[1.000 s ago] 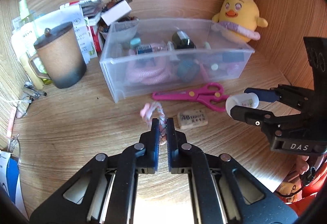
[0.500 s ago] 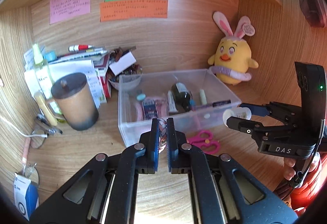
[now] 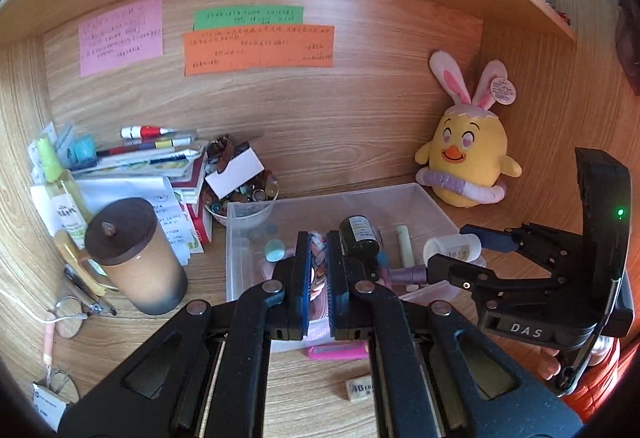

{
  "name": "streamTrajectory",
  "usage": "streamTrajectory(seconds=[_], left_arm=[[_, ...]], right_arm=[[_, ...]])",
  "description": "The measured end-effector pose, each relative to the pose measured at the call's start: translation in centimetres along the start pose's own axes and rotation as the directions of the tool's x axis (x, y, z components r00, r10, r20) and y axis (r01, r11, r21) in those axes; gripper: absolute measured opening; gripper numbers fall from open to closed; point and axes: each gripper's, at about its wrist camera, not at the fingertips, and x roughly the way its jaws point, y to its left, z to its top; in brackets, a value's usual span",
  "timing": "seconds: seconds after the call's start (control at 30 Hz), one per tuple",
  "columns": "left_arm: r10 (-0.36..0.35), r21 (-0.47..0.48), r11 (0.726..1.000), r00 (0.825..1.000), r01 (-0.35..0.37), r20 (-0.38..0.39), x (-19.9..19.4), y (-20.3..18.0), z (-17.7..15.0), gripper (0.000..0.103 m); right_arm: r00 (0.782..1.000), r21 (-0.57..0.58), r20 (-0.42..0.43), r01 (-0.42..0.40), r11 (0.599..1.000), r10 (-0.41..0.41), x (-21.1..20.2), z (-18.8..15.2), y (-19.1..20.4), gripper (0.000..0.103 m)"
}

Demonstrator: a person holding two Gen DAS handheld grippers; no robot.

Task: Organize objects
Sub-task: 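Drop the bracelet and pill bottle into the clear box, opening both grippers, then grasp the beige eraser with the left gripper while the right grasps the pink scissors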

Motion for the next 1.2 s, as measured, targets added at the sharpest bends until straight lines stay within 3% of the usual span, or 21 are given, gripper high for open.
streamTrajectory(seconds=[0.17,0.33,0.4,0.57,0.8,0.97,1.2], left_arm=[[0.044,-0.073,0.996,0.995,-0.050,-0.088,3.8,2.0,-0.3,0.005],[0.024,-0.100,0.994,0.986,-0.041,-0.165,5.9,2.8,-1.4,0.007],[0.003,-0.106,0.994,0.984,-0.022,-0.180,6.1,2.8,-1.7,0.012],[-0.013,-0.104,0.995,0.986,-0.004,-0.165,5.0,2.2,-1.9,0.051],[-0.014,-0.062,0.998,0.992,0.006,-0.126,2.6,1.1,-2.1,0.066],[0.018,-0.023,1.000,0.991,-0.021,-0.129,1.3,0.3,-3.4,0.088],[0.030,0.015,0.999,0.980,-0.028,-0.194,1.5,-0.7,-6.6,0.095]], right_arm=[[0.998,-0.021,-0.053,0.033,0.999,-0.034,3.1,0.4,-0.2,0.052],[0.996,-0.033,-0.085,0.034,0.999,-0.036,5.0,0.3,-0.6,0.052],[0.995,-0.029,-0.094,0.029,0.999,-0.031,5.5,0.1,-0.8,0.052],[0.995,-0.035,-0.102,0.007,0.999,-0.010,5.3,0.1,-0.8,0.058],[0.998,-0.046,-0.057,-0.019,0.999,0.017,2.3,-0.3,-0.3,0.061],[0.997,-0.068,-0.055,-0.063,0.996,0.059,0.5,-1.5,0.3,0.068],[0.992,-0.104,-0.103,-0.080,0.991,0.069,-0.2,-3.9,0.8,0.068]])
